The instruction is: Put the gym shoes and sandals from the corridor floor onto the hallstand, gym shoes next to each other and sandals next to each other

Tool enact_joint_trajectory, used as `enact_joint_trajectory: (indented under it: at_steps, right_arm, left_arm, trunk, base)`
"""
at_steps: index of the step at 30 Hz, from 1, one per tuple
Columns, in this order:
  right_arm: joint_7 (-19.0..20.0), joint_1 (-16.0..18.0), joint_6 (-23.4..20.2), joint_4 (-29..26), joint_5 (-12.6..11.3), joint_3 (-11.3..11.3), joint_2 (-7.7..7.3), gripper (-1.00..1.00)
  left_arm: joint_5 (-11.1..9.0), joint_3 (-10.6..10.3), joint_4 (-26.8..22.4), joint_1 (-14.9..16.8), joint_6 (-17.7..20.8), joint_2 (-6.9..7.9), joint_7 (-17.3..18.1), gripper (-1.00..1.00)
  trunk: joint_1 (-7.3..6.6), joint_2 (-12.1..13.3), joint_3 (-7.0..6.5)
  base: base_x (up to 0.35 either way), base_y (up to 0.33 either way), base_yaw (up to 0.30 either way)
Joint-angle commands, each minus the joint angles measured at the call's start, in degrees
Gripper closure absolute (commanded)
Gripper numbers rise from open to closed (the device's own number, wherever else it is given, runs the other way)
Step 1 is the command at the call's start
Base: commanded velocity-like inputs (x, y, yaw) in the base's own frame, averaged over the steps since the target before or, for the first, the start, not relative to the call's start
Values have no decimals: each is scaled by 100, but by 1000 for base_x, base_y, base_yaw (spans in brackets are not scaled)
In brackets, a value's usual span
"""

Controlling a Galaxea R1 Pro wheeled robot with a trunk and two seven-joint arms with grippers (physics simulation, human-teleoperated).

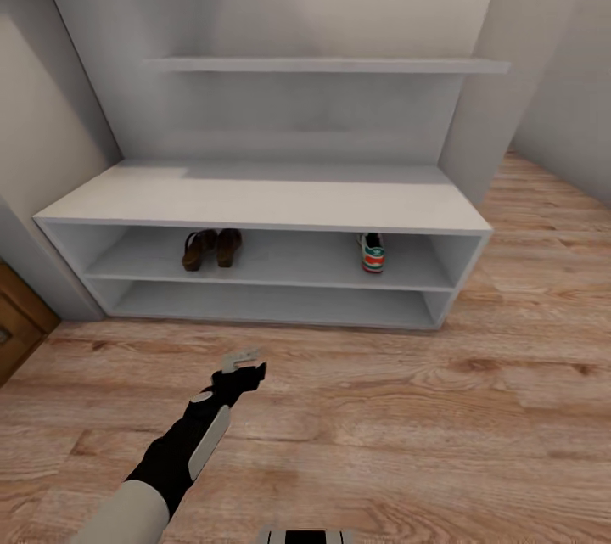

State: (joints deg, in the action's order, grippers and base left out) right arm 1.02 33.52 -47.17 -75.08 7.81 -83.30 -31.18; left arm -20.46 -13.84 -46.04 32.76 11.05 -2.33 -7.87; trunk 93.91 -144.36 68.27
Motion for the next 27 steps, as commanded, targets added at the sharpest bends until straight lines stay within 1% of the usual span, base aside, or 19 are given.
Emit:
enact_joint_trajectory:
  at_steps: [1, 4, 5, 7, 9, 11, 13, 14, 21, 27]
  right_arm:
    - [1, 7, -29, -7, 33, -2, -2, 100]
    - [6, 8, -29, -7, 138, 3, -2, 100]
    - [7, 7, -31, -3, 312, 16, -2, 100]
    - [9, 6, -30, -1, 430, 20, -2, 100]
    - [11, 8, -30, 4, 553, 23, -2, 100]
    - [12, 6, -29, 13, 630, 24, -2, 100]
    - [12, 7, -29, 17, 656, 25, -2, 100]
    - [12, 8, -31, 18, 661, 25, -2, 100]
    - [12, 8, -29, 21, 675, 26, -2, 100]
    - [12, 9, -29, 27, 676, 29, -2, 100]
  left_arm:
    - [-61, -21, -9, 2, 12, 14, 14, -100]
    - [-61, -16, -10, 2, -6, 37, 167, -100]
    - [-42, -10, -10, 2, -12, 52, 218, -100]
    - [-35, -4, -10, 2, -14, 73, 229, -100]
    - [-33, 1, -10, 2, -14, 166, 239, -100]
    - [-51, 3, -10, 1, -15, 342, 259, -100]
    - [-59, 6, -11, 2, -10, 428, 265, -100]
    - [-61, 6, -11, 2, -9, 443, 266, -100]
    - [-63, -3, -11, 2, -6, 461, 268, -100]
    - [-63, -11, -10, 2, -8, 461, 268, -100]
  trunk:
    - [-3, -2, 5]
    - [-3, -2, 5]
    - [-3, -2, 5]
    - [-3, -2, 5]
    - [-3, -2, 5]
    - [-3, -2, 5]
    - [-3, -2, 5]
    - [-3, -2, 5]
    - [-3, -2, 5]
    - [-3, -2, 5]
  base:
    - [-179, 182, 0]
    - [-201, 209, 0]
    - [-189, 257, 0]
    - [-181, 266, 0]
    - [-169, 274, 0]
    - [-140, 284, 0]
    - [-63, 299, 0]
    - [-27, 306, 0]
    - [-8, 329, 0]
    - [78, 346, 0]
